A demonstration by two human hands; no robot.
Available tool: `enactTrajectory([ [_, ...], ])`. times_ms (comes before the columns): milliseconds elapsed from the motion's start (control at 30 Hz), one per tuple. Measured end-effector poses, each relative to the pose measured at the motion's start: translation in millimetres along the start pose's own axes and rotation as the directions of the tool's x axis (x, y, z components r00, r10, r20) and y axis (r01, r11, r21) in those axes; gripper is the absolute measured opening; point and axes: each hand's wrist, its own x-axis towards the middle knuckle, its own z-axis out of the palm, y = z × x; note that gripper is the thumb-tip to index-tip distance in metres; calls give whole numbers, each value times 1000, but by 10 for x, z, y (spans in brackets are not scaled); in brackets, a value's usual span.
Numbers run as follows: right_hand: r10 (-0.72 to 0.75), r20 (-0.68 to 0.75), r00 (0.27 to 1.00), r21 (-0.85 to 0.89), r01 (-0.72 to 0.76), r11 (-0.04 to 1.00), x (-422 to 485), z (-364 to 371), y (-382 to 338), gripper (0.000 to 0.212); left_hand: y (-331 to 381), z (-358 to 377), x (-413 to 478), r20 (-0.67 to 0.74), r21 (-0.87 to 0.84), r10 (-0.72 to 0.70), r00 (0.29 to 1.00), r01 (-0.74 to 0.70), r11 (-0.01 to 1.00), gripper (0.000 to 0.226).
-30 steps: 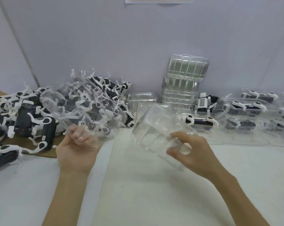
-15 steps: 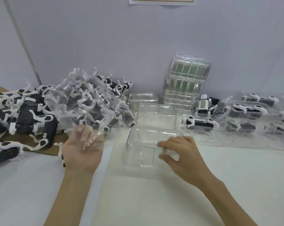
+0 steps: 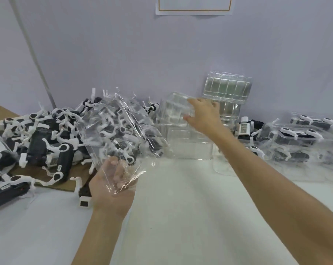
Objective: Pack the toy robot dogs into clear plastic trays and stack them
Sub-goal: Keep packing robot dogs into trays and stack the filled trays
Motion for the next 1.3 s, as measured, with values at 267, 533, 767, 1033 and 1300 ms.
enactTrajectory([
  [267, -154, 123, 980, 771, 3, 637, -790, -118, -585, 21, -76, 1, 45, -82, 96, -102, 991, 110, 989, 33],
  [533, 43, 13, 999, 792, -37, 609, -1285, -74, -161, 45, -279, 108, -39, -36, 646, -215, 976, 187, 740, 15],
  [767, 170, 176, 970, 884, -232, 407, -1502, 45, 323, 38, -254, 26, 46, -260, 619, 77, 962, 105, 779, 24],
  [1033, 86, 410, 908, 766, -394, 507, -1509, 159, 464, 37, -132, -98, 115, -288, 600, 84, 954, 112, 793, 37],
  [1300, 279, 293, 915, 815, -391, 427, -1492, 142, 417, 24, -17, -31, 50, 68, 886, 891, 449, -438, 154, 28],
])
